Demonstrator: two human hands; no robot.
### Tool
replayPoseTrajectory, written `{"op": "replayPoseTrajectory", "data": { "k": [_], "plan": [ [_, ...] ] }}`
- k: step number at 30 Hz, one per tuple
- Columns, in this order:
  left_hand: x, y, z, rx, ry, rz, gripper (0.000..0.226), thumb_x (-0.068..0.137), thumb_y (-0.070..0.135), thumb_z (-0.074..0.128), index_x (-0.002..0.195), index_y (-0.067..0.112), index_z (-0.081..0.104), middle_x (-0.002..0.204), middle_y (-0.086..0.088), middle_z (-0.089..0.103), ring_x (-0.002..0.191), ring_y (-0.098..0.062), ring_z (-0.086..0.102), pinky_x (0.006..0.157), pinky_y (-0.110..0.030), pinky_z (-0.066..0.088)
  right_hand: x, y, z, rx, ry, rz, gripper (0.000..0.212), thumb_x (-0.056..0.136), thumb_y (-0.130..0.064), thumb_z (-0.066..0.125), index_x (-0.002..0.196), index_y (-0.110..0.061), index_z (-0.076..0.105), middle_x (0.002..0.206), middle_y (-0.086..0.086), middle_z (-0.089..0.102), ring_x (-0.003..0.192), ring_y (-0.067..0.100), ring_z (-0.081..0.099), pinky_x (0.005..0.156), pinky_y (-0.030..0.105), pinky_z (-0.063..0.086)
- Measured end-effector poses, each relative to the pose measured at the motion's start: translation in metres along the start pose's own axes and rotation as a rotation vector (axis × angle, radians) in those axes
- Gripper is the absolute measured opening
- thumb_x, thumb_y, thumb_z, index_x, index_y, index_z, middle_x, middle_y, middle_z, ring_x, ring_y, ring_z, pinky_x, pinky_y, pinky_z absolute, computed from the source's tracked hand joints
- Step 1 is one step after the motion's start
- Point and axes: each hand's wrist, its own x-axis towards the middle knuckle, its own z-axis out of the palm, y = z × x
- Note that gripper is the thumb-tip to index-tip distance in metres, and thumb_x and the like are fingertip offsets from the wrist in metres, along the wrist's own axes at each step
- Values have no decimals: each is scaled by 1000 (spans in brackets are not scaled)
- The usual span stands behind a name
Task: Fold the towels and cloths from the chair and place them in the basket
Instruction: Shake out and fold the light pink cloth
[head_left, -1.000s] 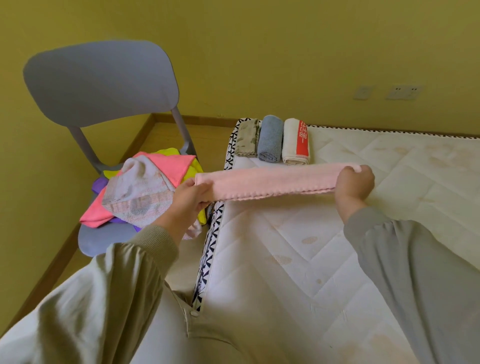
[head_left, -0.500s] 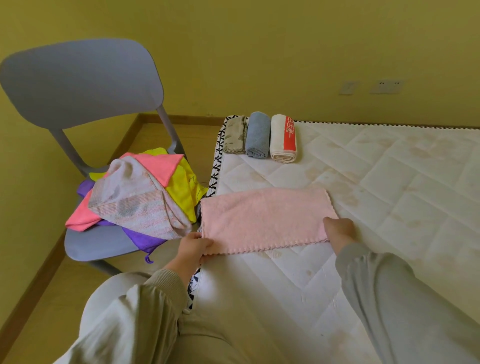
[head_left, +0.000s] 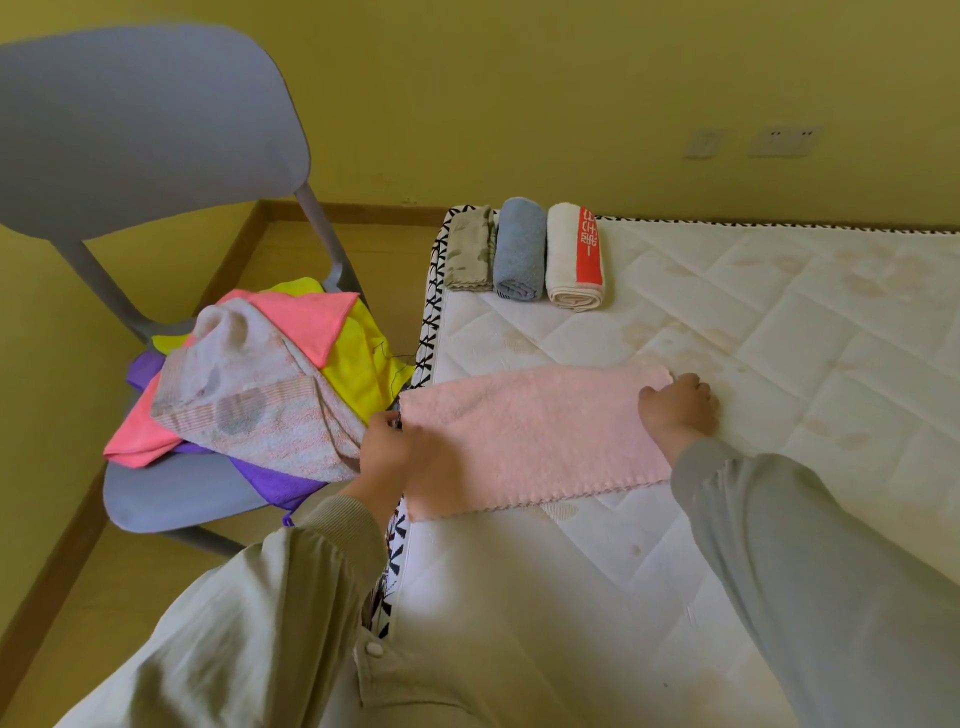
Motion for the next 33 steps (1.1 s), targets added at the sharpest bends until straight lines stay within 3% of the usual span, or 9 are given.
{"op": "replayPoseTrajectory", "data": {
  "k": [4,9,13,17,22,25,28,31,33],
  "plan": [
    [16,6,0,-109,22,-64,14,91,21,55,99,11,63,100,-10,61,93,-27,53,75,-27,38,18,-2,4,-24,-7,4,47,89,-32,46,123,-1,53,128,22,48,120,37,42,100,40,33],
    [25,17,4,-108,23,-54,27,93,34,54,76,13,54,71,-6,50,69,-22,45,61,-27,33,35,-10,7,28,-21,21,46,88,-35,39,108,-1,64,114,24,58,108,39,51,91,40,41],
    [28,24,10,-231,101,-45,36,87,14,51,57,18,31,56,-1,24,55,-16,22,49,-26,15,42,-17,11,153,55,-10,31,87,-26,52,98,-1,66,107,23,63,102,39,56,86,39,45],
    [32,21,10,-220,159,-47,25,89,15,52,66,14,46,63,-7,38,62,-19,34,55,-27,27,41,-19,15,288,170,-52,15,88,-10,59,97,1,62,108,23,62,103,39,56,85,40,44],
    [32,22,6,-233,129,-47,4,90,17,56,89,14,58,80,-4,56,78,-22,51,69,-27,42,43,-16,14,360,64,6,27,88,-24,59,100,0,58,100,19,64,95,35,60,75,32,42],
    [34,24,3,-301,52,-57,19,87,19,64,100,20,51,92,-2,53,84,-21,52,72,-28,41,45,-20,6,333,-110,2,33,89,-36,58,81,-4,56,81,9,57,81,28,56,70,28,37],
    [38,20,0,-269,-57,-57,16,86,18,65,76,16,52,77,-10,52,69,-22,49,60,-29,41,49,-20,0,402,-281,43,29,86,-27,64,68,-8,53,69,5,52,77,25,49,64,29,37],
    [40,18,-4,-226,-42,-27,11,89,18,62,85,10,56,69,-6,51,60,-19,47,53,-24,38,48,-20,-9,523,-272,28,27,87,-23,65,99,0,62,94,15,60,94,31,56,74,34,47],
    [43,18,-4,-206,8,-3,11,90,19,60,93,9,56,74,-5,54,71,-23,52,60,-27,41,49,-19,-12,584,-218,-6,26,90,-25,62,73,-8,52,71,12,49,72,28,49,56,28,41]
  ]
}}
